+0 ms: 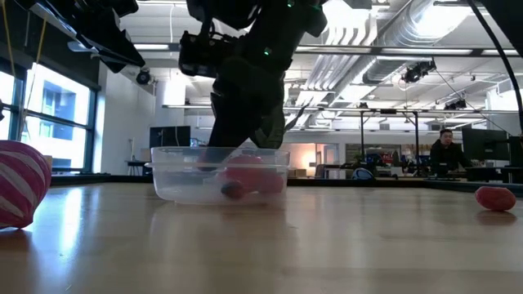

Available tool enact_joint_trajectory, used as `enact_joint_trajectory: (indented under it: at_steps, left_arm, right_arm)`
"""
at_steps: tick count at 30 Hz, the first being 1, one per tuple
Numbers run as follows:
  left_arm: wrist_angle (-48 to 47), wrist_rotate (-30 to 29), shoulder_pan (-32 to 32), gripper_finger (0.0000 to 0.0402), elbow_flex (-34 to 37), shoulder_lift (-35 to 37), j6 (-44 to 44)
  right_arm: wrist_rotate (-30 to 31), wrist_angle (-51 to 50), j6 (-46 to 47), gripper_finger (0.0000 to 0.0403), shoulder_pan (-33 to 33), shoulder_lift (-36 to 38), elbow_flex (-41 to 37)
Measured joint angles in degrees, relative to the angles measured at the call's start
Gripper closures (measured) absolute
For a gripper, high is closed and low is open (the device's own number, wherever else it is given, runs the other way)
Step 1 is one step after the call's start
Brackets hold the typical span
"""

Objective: Pick and placing Produce into tupperware
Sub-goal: Put the red cherry into the transparent bin, then put the pink peach into the transparent bin

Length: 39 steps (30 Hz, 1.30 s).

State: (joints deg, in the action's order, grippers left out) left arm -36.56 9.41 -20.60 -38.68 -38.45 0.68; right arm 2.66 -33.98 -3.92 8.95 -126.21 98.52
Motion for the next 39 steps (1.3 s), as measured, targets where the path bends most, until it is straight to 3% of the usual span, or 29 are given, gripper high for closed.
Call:
enact_joint_trajectory:
  at_steps: [25,39]
  left_arm:
    - [0.0,0.0,0.0,0.0348,0.0,0.0,0.0]
    - [0.0,0.0,0.0,0.0348,0.0,0.0,0.0]
  right_arm:
    - [-2.2,3.1,-0.6,0.0289,-1.4,-1.7,-0.1]
    - [-2.6,3.0,-0.6,0.0253,-1.4,-1.7,-0.1]
